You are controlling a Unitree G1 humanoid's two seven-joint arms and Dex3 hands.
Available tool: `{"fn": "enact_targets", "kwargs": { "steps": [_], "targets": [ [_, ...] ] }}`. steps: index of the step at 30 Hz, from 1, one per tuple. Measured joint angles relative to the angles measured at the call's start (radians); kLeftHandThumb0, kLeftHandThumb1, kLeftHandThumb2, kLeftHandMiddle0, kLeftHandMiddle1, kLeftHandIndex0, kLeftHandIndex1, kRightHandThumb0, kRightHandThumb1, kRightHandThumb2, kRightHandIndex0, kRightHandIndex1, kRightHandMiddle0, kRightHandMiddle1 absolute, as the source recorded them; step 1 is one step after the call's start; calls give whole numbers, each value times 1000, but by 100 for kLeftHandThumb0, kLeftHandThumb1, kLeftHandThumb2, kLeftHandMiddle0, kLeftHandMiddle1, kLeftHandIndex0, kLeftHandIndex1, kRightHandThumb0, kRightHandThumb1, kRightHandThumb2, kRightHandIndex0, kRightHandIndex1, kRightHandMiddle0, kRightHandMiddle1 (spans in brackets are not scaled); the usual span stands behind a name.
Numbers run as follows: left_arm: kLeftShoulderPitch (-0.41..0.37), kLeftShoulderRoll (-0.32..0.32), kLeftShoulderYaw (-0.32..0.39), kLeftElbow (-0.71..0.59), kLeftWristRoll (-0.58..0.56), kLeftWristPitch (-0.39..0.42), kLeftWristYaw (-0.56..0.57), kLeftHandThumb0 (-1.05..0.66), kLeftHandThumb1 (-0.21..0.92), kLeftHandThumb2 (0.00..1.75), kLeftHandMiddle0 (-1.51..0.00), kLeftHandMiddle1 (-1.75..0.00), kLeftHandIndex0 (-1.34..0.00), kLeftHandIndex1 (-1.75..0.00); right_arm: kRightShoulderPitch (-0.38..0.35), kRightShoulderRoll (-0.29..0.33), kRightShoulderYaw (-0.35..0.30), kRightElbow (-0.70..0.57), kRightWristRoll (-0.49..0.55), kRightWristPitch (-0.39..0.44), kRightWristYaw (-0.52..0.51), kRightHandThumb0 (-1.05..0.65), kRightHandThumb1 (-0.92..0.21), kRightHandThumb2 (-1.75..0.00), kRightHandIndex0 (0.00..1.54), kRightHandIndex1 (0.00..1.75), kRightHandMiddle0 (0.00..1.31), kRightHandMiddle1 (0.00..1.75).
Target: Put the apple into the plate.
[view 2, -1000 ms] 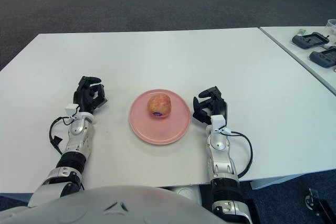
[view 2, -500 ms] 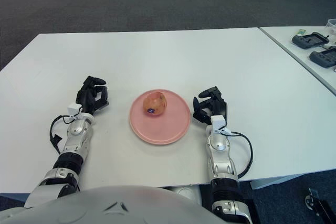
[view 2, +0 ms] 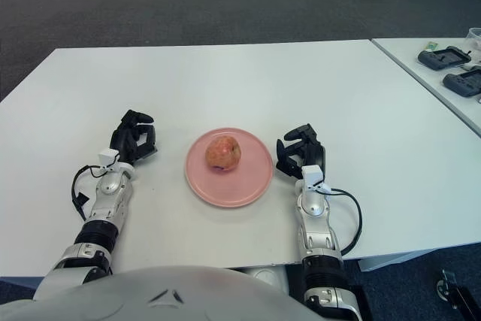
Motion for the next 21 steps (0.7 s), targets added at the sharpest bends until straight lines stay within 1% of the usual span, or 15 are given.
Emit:
{"fn": "enact_targets", "kwargs": {
  "steps": [3, 12, 21],
  "targets": [
    [18, -10, -3, -20, 2, -10, 8, -43, 48, 112, -70, -175, -48, -175, 4, 0, 2, -3, 0, 0, 1, -41, -55, -103, 70, 149, 43, 175],
    [37, -25, -2, -28, 14, -55, 36, -42, 50, 110, -69, -174, -47, -175, 20, 1, 6, -27, 2, 13, 9, -41, -56, -103, 69, 150, 42, 175],
    [50, -37, -1, -48, 33, -55, 93, -42, 52, 107, -67, -173, -45, -175, 25, 3, 7, -66, 1, 72, 11, -41, -57, -101, 66, 153, 42, 175]
  ]
}}
